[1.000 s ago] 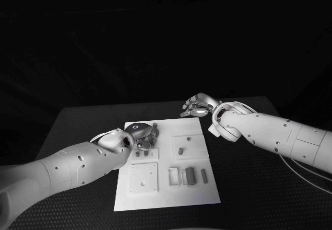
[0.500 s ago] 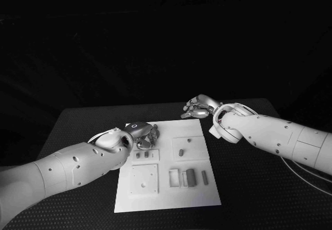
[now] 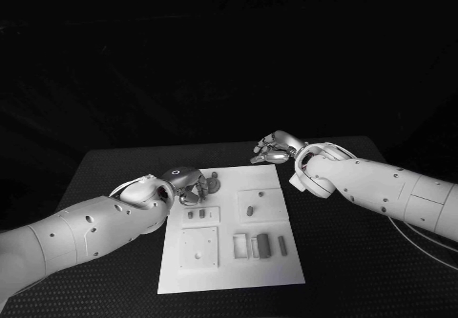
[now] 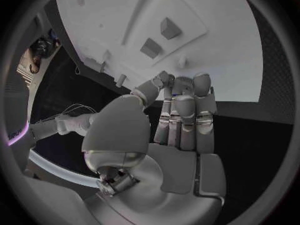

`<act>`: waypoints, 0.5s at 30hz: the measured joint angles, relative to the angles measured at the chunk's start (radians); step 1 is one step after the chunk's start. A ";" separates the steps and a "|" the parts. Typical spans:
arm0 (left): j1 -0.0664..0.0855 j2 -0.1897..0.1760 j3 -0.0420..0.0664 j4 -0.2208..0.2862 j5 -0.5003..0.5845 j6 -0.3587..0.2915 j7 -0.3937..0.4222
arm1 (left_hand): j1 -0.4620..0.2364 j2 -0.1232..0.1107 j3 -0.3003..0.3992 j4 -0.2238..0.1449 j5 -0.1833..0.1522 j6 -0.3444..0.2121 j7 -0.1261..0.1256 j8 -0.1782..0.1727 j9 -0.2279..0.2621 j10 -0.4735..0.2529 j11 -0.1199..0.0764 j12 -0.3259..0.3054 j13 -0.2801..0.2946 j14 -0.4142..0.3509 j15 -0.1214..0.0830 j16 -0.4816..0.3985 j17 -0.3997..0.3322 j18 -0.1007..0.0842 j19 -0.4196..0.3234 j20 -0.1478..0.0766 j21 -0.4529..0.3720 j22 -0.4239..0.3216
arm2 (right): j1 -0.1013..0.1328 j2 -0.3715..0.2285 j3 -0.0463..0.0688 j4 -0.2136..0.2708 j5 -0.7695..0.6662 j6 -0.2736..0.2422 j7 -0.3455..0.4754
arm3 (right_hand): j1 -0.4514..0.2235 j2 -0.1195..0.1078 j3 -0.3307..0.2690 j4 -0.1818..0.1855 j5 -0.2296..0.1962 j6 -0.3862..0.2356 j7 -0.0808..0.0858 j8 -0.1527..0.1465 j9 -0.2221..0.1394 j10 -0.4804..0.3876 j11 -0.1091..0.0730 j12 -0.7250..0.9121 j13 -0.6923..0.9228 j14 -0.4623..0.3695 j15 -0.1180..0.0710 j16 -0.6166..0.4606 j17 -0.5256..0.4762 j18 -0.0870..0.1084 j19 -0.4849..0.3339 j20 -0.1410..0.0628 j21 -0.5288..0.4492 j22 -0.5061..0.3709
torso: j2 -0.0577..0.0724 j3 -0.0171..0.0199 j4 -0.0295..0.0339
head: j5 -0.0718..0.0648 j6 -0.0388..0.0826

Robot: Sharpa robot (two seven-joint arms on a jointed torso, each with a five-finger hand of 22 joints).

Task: Assemble the parts on the task board

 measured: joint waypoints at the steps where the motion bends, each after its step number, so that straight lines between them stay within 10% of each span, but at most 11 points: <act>1: 0.000 -0.002 0.000 0.000 0.000 0.003 0.000 | 0.000 0.000 0.000 0.000 0.000 0.000 0.000 0.001 0.000 0.000 0.000 -0.001 0.001 0.000 0.000 0.000 0.000 0.000 0.000 0.000 0.000 0.000 | 0.000 0.000 0.000 0.000 0.000 0.000 0.000 | 0.000 0.000 0.000 0.000 0.000 0.000 0.000 0.000 0.000 0.000 0.000 0.000 -0.001 0.000 0.000 0.000 0.000 0.000 0.000 0.000 0.000 0.000 | 0.000 0.0000 0.0000 | -0.001 0.000; 15: 0.000 -0.010 -0.001 -0.024 0.001 0.029 -0.003 | 0.001 -0.002 0.000 0.000 0.000 -0.002 -0.002 0.001 0.001 0.002 -0.002 -0.003 0.000 0.002 0.002 0.000 0.000 0.000 0.000 0.000 0.000 0.001 | 0.000 0.000 0.000 -0.002 0.000 0.000 0.000 | 0.000 0.000 0.000 0.000 0.000 0.000 0.000 0.000 -0.001 0.000 0.000 0.000 -0.002 0.000 0.000 0.000 0.000 0.000 0.000 0.000 0.000 0.001 | 0.001 -0.0009 0.0000 | 0.003 0.002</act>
